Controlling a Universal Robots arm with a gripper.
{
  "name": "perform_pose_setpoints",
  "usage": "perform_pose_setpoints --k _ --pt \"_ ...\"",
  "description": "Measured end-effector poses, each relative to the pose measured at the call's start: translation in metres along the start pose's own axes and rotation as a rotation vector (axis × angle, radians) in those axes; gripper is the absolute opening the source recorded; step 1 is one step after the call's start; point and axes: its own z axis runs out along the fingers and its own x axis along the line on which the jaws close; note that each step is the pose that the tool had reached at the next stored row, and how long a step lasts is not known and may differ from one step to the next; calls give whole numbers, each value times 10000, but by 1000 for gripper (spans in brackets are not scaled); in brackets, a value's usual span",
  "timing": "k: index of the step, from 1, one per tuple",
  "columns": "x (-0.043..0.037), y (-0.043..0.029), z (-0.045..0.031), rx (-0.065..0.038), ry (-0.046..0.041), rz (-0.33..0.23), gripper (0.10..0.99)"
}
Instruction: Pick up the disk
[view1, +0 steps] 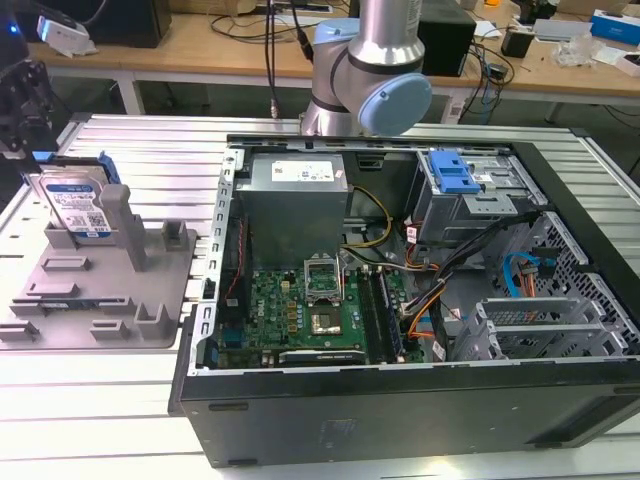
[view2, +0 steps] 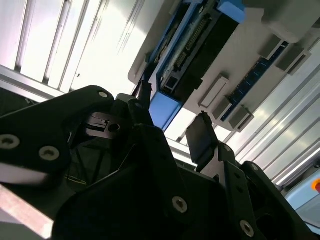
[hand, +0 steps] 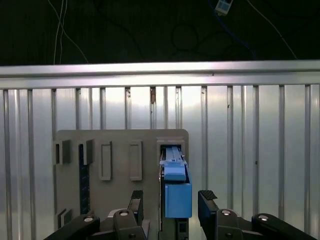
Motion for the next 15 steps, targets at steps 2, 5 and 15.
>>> perform_pose_setpoints --k 2,5,15 --pt "-1 1 20 3 -1 -7 557" --pt "-3 1 53 4 -1 -26 557" --pt "-39 17 134 11 0 -180 557"
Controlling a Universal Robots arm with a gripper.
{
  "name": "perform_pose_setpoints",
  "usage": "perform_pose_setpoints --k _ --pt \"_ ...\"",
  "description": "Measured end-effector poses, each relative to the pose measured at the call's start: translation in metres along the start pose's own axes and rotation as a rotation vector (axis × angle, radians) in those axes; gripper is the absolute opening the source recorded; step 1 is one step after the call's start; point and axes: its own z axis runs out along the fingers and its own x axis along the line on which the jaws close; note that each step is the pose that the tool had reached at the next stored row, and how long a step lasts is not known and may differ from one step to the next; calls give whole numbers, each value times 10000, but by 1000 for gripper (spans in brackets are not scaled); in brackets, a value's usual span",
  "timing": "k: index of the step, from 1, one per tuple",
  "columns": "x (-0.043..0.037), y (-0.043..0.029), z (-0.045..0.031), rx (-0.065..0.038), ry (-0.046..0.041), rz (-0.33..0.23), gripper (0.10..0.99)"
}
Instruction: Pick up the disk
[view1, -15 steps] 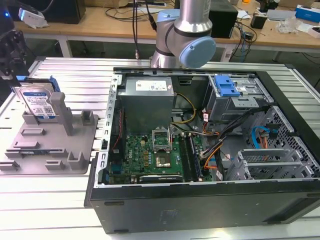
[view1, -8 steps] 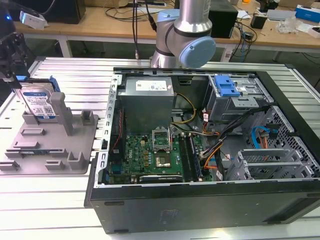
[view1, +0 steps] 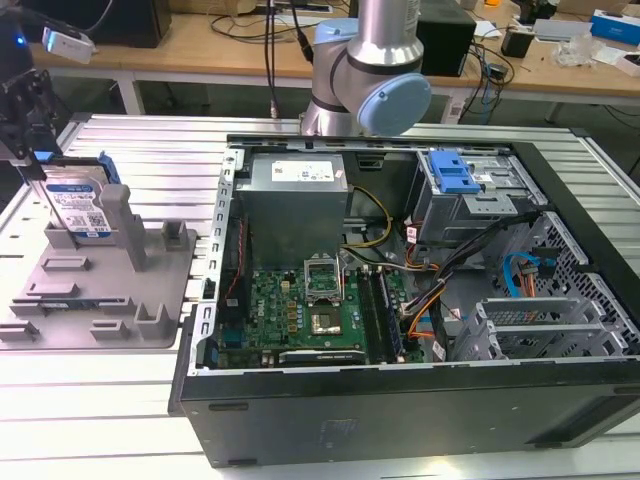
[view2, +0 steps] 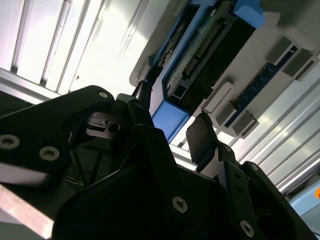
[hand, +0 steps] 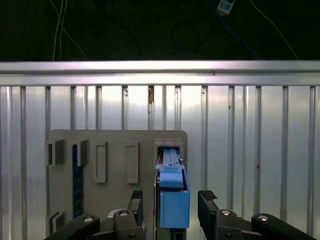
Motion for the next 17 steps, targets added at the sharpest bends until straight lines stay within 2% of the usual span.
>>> perform_pose_setpoints --k 17 --pt "5 17 121 7 -26 -123 557"
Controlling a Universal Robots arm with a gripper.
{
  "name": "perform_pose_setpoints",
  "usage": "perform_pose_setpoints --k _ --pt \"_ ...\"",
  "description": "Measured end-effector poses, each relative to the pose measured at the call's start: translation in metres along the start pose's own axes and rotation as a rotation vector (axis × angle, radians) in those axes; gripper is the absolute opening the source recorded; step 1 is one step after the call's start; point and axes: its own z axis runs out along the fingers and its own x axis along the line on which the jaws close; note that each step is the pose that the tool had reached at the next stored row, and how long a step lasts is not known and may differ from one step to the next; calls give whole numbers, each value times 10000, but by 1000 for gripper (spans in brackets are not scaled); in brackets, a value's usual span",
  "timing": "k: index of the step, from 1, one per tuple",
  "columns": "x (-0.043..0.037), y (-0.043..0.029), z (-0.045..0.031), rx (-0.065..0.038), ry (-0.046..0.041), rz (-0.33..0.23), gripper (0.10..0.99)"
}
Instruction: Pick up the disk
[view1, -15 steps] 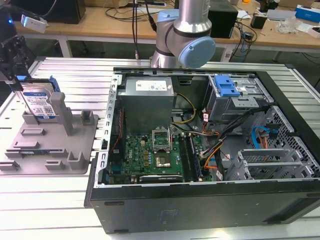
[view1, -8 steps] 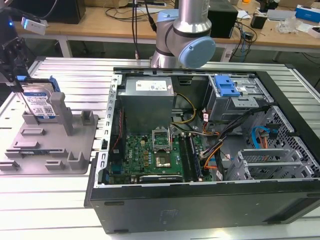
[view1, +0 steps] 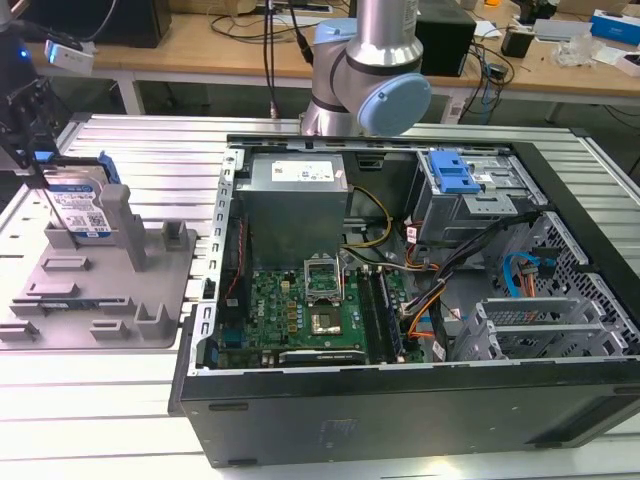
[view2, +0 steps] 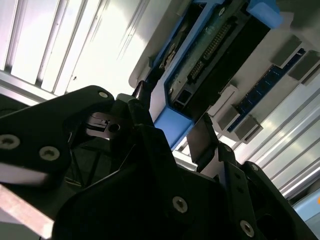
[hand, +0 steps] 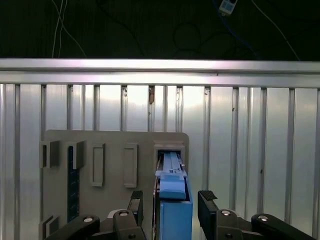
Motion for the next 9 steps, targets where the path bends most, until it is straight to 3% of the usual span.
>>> perform_pose_setpoints --k 9 --pt "2 0 24 0 0 0 541"
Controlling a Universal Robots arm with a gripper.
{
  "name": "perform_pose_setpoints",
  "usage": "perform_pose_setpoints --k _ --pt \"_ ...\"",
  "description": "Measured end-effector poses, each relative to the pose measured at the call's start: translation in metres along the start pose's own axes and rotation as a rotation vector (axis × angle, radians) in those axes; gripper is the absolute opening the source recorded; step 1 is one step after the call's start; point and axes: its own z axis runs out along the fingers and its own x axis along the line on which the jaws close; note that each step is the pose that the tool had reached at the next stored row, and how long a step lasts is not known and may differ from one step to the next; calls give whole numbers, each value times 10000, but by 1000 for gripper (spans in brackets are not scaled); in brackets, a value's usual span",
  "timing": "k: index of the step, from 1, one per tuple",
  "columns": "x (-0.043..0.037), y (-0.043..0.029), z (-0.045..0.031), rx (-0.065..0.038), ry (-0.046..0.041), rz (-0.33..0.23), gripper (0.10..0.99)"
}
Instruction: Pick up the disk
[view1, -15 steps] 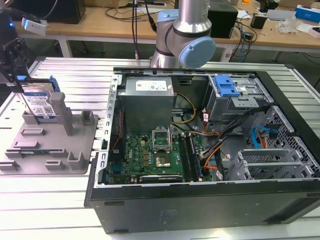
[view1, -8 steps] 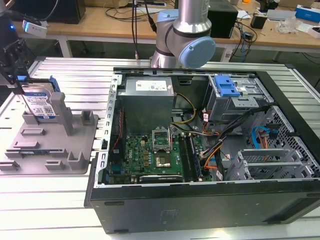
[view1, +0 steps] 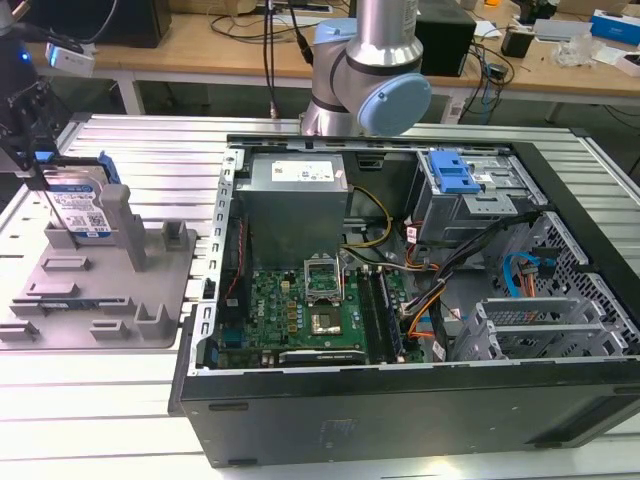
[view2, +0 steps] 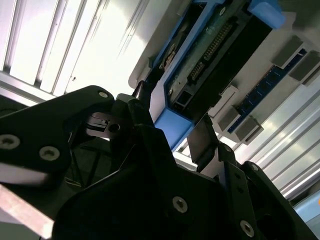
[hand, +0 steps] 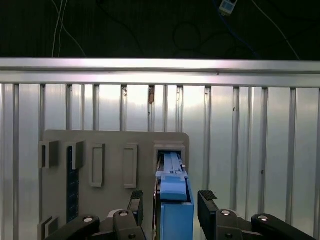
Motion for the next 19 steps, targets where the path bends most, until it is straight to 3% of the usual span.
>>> perform_pose_setpoints --k 3,4,19 --pt "1 0 4 1 0 0 478" --pt "1 0 5 1 0 0 408" --pt "23 0 19 0 0 0 408"
